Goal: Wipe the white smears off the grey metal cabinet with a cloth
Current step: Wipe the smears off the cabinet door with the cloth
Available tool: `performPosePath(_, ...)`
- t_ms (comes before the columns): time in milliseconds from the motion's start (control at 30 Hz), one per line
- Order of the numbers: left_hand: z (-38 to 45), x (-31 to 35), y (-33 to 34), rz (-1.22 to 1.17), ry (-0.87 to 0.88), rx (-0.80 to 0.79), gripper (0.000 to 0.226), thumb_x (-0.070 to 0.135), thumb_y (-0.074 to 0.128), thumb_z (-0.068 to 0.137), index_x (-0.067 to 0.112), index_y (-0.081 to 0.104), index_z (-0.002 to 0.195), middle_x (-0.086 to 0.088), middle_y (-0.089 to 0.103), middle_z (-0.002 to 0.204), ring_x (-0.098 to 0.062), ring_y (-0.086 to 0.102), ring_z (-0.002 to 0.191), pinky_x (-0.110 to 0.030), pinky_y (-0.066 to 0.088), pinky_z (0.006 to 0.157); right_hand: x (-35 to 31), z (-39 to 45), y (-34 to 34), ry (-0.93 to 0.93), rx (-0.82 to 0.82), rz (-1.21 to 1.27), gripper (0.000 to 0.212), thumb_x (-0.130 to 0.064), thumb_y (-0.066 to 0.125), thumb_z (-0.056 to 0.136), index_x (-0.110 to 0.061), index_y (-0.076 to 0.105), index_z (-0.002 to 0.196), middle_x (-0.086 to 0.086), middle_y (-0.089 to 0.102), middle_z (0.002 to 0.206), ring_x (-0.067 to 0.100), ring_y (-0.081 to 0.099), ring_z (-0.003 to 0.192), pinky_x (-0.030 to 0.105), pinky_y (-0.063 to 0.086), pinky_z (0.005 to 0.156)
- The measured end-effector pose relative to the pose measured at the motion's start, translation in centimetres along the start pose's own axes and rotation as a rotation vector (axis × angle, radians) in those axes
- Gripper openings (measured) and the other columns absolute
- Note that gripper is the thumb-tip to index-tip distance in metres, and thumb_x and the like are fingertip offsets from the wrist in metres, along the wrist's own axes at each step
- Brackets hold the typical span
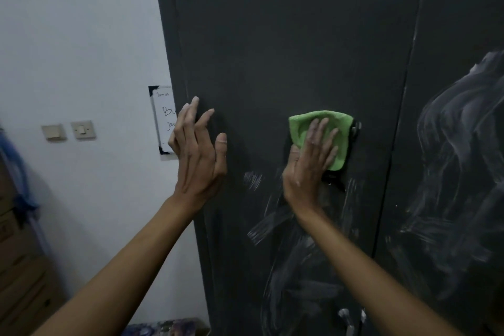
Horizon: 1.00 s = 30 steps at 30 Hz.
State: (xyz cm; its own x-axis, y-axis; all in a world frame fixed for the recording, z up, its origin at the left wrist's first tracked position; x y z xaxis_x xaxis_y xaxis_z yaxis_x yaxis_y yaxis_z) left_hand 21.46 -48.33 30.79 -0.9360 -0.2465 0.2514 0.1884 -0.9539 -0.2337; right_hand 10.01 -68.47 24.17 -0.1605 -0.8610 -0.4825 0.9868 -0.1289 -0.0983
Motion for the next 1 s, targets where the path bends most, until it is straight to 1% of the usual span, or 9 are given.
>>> performPosePath(67,0.0,-0.4,-0.6,0.006,0.0,0.004,0.052,0.034,0.043,0.102,0.008,0.049,0.146,-0.014,0.028,0.168,-0.03,0.021,0.157,-0.045,0.017,0.124,-2.3,-1.7,1.8,-0.077,-0.051,-0.037,0.067,-0.027,0.035,0.11,-0.02,0.004,0.169,-0.002,-0.006,0.177,0.027,-0.01,0.164,0.05,-0.008,0.13)
performPosePath(167,-0.2,-1.0,-1.4,0.026,0.015,0.002,0.052,0.033,0.041,0.102,0.007,0.048,0.147,-0.014,0.027,0.168,-0.029,0.019,0.157,-0.047,0.019,0.123,-5.5,-4.1,4.3,-0.282,-0.117,-0.147,0.066,-0.028,0.038,0.111,-0.017,0.011,0.17,0.002,0.0,0.178,0.03,-0.001,0.164,0.05,-0.004,0.131)
performPosePath(267,-0.5,-1.9,-2.2,0.04,0.011,-0.001,0.051,0.028,0.044,0.101,0.005,0.048,0.147,-0.015,0.027,0.168,-0.03,0.02,0.157,-0.048,0.021,0.122,-7.6,-6.4,6.3,-0.448,-0.239,-0.115,0.069,-0.027,0.043,0.108,-0.021,0.013,0.17,-0.002,0.004,0.178,0.028,0.001,0.165,0.048,-0.007,0.131)
performPosePath(367,-1.0,-2.5,-2.4,0.043,0.001,0.002,0.05,0.025,0.045,0.1,0.004,0.047,0.146,-0.016,0.028,0.167,-0.031,0.02,0.157,-0.046,0.019,0.122,-8.3,-8.3,7.2,-0.568,-0.352,-0.114,0.084,-0.018,0.058,0.1,-0.028,0.011,0.17,-0.004,0.007,0.178,0.025,0.002,0.165,0.047,-0.006,0.131)
performPosePath(533,-1.4,-2.7,-1.6,0.022,0.0,-0.011,0.05,0.025,0.047,0.1,0.006,0.047,0.147,-0.015,0.027,0.168,-0.031,0.019,0.157,-0.047,0.018,0.123,-7.7,-8.1,6.5,-0.693,-0.398,-0.145,0.082,-0.014,0.055,0.1,-0.028,0.014,0.17,-0.004,0.01,0.178,0.022,0.008,0.164,0.045,0.002,0.131)
performPosePath(700,-1.4,-1.6,-0.3,0.029,0.041,-0.03,0.051,0.029,0.046,0.1,0.008,0.047,0.147,-0.013,0.026,0.168,-0.028,0.018,0.158,-0.044,0.016,0.123,-4.5,-6.2,4.0,-0.634,-0.323,-0.172,0.085,-0.011,0.06,0.095,-0.028,0.021,0.169,-0.009,0.013,0.177,0.018,0.011,0.164,0.04,0.005,0.13)
performPosePath(800,-1.6,-0.8,0.6,0.035,0.055,-0.035,0.051,0.03,0.045,0.101,0.009,0.047,0.147,-0.013,0.026,0.168,-0.027,0.018,0.158,-0.041,0.016,0.122,-1.5,-4.2,1.7,-0.527,-0.244,-0.217,0.075,-0.022,0.057,0.102,-0.03,0.021,0.168,-0.012,0.01,0.177,0.017,0.011,0.164,0.039,0.005,0.13)
performPosePath(900,-1.9,0.0,1.5,0.028,0.058,-0.047,0.051,0.032,0.043,0.102,0.01,0.047,0.147,-0.012,0.027,0.169,-0.027,0.018,0.158,-0.039,0.014,0.123,2.3,-2.3,-0.9,-0.376,-0.188,-0.284,0.072,-0.031,0.047,0.106,-0.028,0.013,0.169,-0.008,0.007,0.177,0.019,0.006,0.164,0.039,0.002,0.131)
performPosePath(1000,-2.1,0.8,2.5,0.04,0.06,-0.065,0.051,0.034,0.043,0.103,0.012,0.047,0.148,-0.009,0.025,0.17,-0.025,0.016,0.159,-0.032,0.006,0.124,6.7,-1.3,-3.7,-0.249,-0.143,-0.329,0.069,-0.038,0.043,0.107,-0.023,0.016,0.169,0.001,0.015,0.176,0.022,0.008,0.164,0.047,0.011,0.129)
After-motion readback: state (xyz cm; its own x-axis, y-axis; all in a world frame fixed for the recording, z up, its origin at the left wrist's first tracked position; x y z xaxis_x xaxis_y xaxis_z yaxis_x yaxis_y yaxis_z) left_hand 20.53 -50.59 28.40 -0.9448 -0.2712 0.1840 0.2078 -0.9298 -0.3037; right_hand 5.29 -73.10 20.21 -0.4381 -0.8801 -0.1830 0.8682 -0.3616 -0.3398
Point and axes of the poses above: each hand's wrist, its own z-axis towards the middle knuckle, its own y-axis out of the palm, x = y × z, the point moved 7 cm from there along z, towards the middle knuckle
